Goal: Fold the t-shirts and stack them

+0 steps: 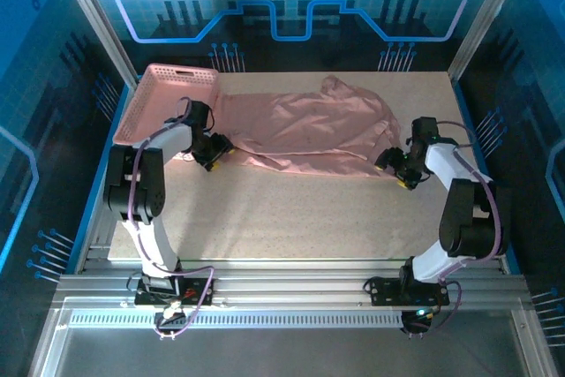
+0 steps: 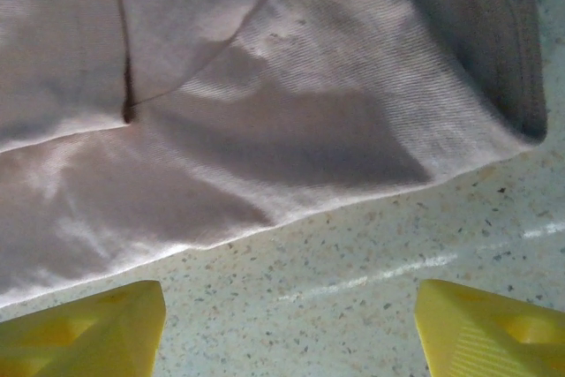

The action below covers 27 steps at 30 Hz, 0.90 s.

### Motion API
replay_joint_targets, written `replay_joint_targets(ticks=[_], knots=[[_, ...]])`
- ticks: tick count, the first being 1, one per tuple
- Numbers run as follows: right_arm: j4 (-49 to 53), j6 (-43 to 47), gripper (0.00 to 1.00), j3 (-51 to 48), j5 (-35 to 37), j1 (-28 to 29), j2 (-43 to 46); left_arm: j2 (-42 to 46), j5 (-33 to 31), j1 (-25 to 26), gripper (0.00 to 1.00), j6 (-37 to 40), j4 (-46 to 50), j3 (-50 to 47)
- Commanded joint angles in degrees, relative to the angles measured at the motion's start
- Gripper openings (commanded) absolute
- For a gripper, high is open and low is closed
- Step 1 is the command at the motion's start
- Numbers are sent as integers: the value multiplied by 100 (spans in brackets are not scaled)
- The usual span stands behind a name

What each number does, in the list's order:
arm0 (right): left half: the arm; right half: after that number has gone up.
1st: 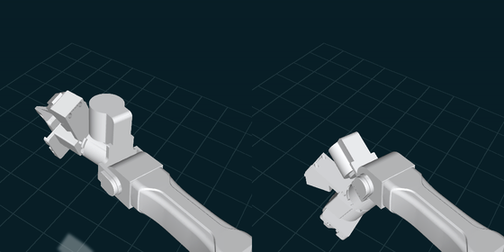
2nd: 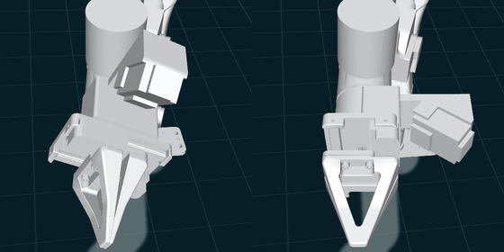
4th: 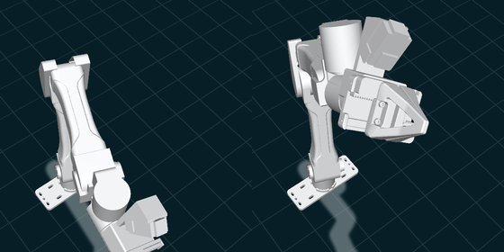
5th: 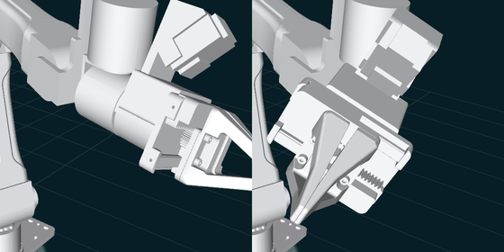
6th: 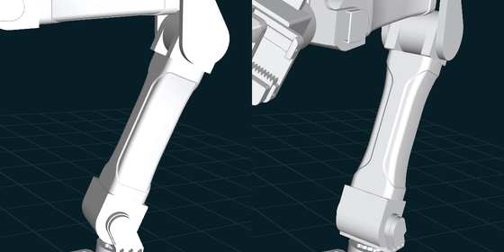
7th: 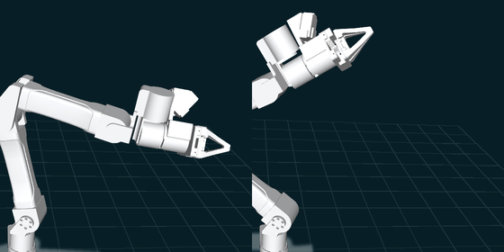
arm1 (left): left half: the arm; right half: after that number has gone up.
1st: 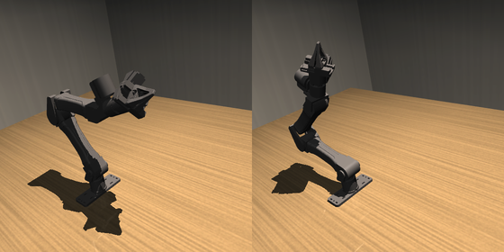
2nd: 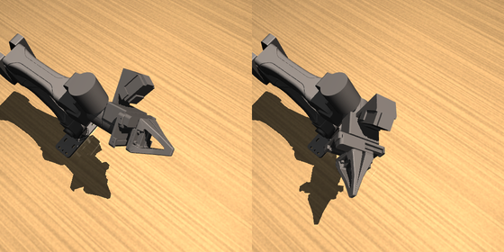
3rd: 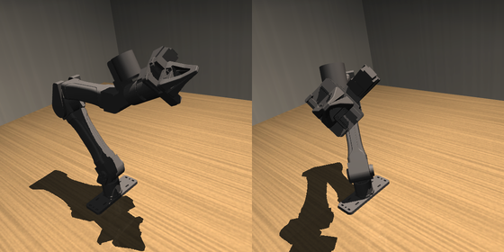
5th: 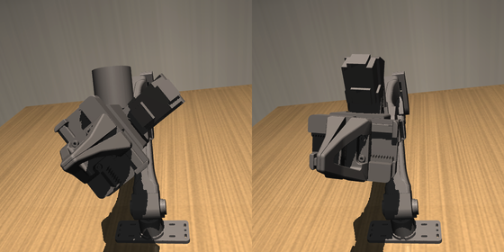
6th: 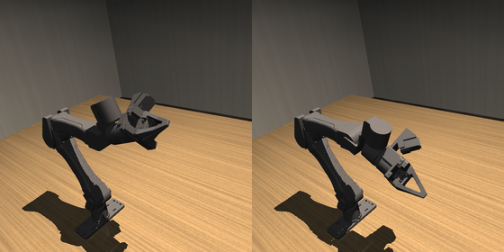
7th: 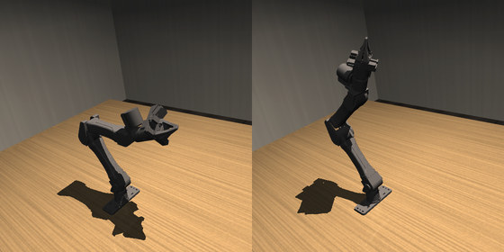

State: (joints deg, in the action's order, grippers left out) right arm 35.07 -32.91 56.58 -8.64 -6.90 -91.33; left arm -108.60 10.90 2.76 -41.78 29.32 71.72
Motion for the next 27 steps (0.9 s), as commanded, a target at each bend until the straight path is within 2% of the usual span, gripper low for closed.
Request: replay_joint_targets(ticks=[1,8,12,14,15,18,21,25,26,27], knots=[[-87,61,75,131,-99,-90,-309,-251,-288,-73,57,-254,-175,233],[-156,-95,73,403,178,-118,-829,-732,-287,-74,50,-466,-344,484],[-211,-381,66,663,372,-125,-1161,-787,-371,-75,34,-477,-361,403],[-294,-548,58,750,376,-130,-1336,-755,-421,-74,25,-413,-315,371],[-299,-630,50,810,404,-137,-1431,-743,-438,-74,19,-357,-284,360],[-318,-811,28,868,460,-137,-1509,-653,-482,-73,10,-191,-180,271],[-255,-799,16,749,523,-134,-1303,-390,-629,-74,3,-20,-85,-37],[-207,-684,7,381,618,-145,-910,-169,-740,-74,2,161,-50,-516],[-218,-667,6,259,618,-145,-830,-96,-767,-74,8,144,-79,-680],[-241,-655,4,142,619,-153,-759,38,-755,-67,19,98,-198,-876]])
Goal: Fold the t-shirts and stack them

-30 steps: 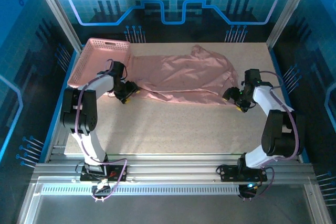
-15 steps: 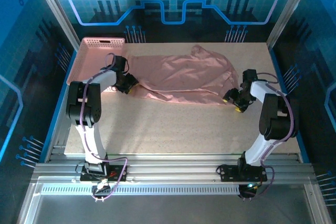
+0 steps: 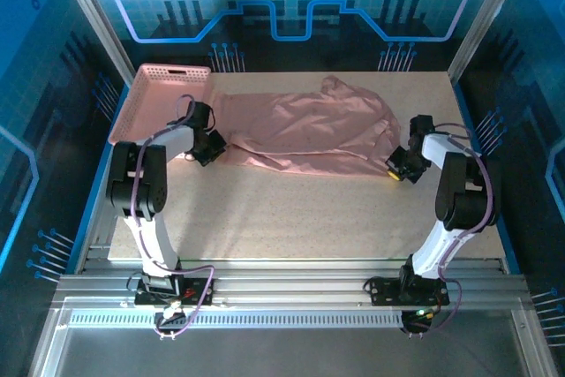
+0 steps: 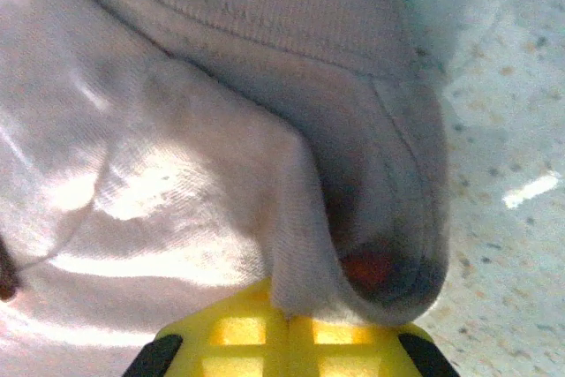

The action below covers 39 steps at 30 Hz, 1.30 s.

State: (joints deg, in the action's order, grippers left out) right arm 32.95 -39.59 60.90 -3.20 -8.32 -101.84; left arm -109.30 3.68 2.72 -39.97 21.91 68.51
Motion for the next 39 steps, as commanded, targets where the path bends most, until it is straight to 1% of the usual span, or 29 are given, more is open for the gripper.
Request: replay_joint_targets(ticks=[1,4,5,6,10,15,17,22,24,26,28,29,30,33,34,37,39], knots=[[-49,15,3,-389,69,-20,353,233,-21,-66,27,-157,427,-712],[-18,21,1,-639,47,-56,564,483,53,-72,48,-451,185,-1037],[0,34,2,-709,59,-71,647,510,40,-70,53,-532,153,-1065],[14,69,1,-769,65,-81,721,531,45,-70,54,-608,90,-1085],[182,214,0,-825,118,-107,880,520,180,-70,56,-863,-132,-984],[345,331,0,-905,159,-169,1177,347,169,-62,58,-981,-239,-625],[409,413,0,-914,176,-192,1257,196,248,-36,58,-989,-219,-434],[484,539,0,-933,137,-282,1324,-182,193,101,55,-989,-38,-136],[501,573,0,-923,126,-308,1351,-327,178,164,53,-971,35,-63],[535,617,0,-890,121,-335,1383,-452,150,225,47,-928,165,31],[563,652,0,-853,121,-354,1404,-538,76,279,45,-875,346,118],[572,668,0,-823,120,-369,1413,-594,61,294,42,-836,441,151],[581,680,0,-802,109,-365,1421,-621,45,307,38,-788,521,172],[641,707,0,-707,110,-380,1428,-566,-51,360,17,-675,709,176],[659,715,0,-675,109,-381,1430,-497,-100,367,11,-646,750,142],[694,729,0,-622,90,-406,1465,-300,-180,352,1,-530,835,57],[744,750,0,-600,83,-431,1496,-97,-223,352,0,-462,876,-22]])
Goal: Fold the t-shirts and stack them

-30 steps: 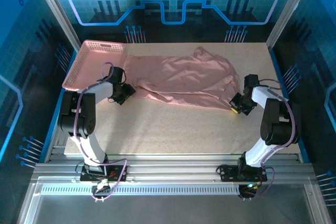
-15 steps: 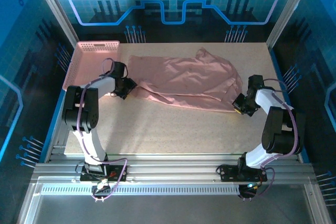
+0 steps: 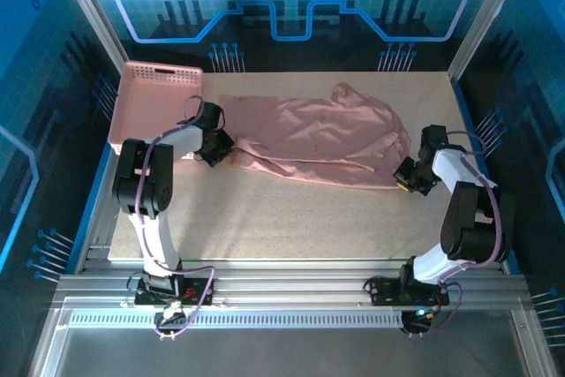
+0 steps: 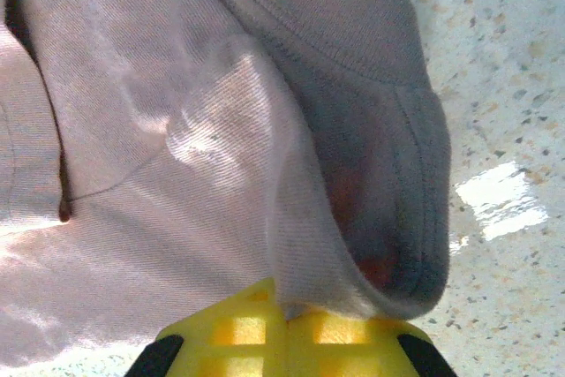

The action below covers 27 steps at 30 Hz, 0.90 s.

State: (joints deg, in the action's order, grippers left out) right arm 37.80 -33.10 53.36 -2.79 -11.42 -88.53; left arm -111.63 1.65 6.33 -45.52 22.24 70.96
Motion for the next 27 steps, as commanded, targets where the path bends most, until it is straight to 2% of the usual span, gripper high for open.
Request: replay_joint_targets(ticks=[1,11,19,22,24,27], knots=[[295,109,0,156,40,-150,194,268,-36,-10,0,125,859,-328],[702,78,0,-17,98,-352,588,1430,163,-1,0,175,983,-1107],[967,-59,0,-490,185,-352,940,2005,346,70,0,35,969,-1976],[841,-119,6,-674,83,-358,1020,2178,450,87,13,-35,952,-2146],[728,-100,18,-705,-149,-352,1093,2373,500,142,29,-76,1027,-2084],[752,39,36,-600,-434,-339,1234,2700,503,345,40,-97,1315,-1787]])
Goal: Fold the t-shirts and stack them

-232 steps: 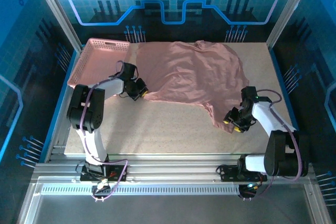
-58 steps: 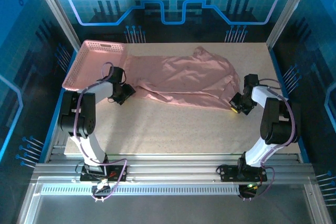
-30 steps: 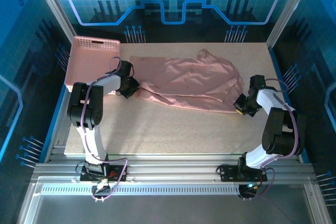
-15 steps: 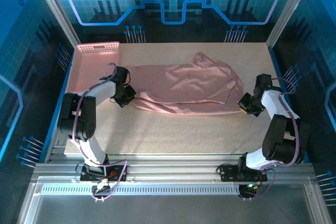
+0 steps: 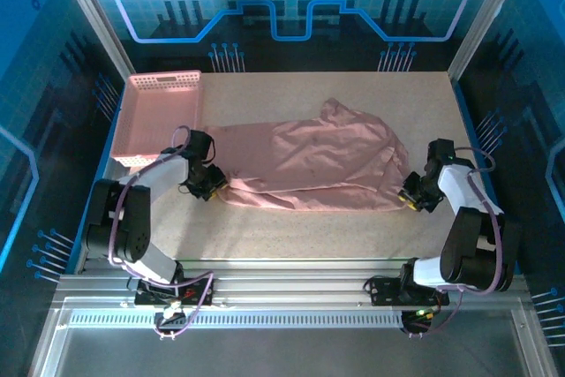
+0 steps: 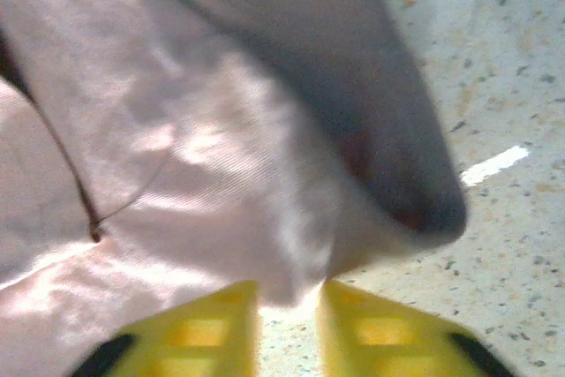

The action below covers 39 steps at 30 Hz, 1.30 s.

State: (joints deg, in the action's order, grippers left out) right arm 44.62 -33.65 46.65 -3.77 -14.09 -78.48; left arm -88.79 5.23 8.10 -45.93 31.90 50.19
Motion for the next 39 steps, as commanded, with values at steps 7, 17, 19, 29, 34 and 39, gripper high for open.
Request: replay_joint_targets(ticks=[7,17,19,29,34,39], knots=[[401,348,66,288,-749,-34,569,773,355,517,44,-218,750,382],[-2,600,73,138,-1554,248,339,320,354,437,40,-951,-240,-20],[-10,631,73,159,-1557,275,308,208,300,358,36,-1067,-370,-26],[-7,694,73,131,-1618,301,263,87,38,100,32,-1485,-825,-187],[-23,702,73,151,-1633,306,215,46,53,95,32,-1588,-952,-227],[-50,684,73,194,-1662,302,122,-94,-19,95,30,-1758,-1083,-318]])
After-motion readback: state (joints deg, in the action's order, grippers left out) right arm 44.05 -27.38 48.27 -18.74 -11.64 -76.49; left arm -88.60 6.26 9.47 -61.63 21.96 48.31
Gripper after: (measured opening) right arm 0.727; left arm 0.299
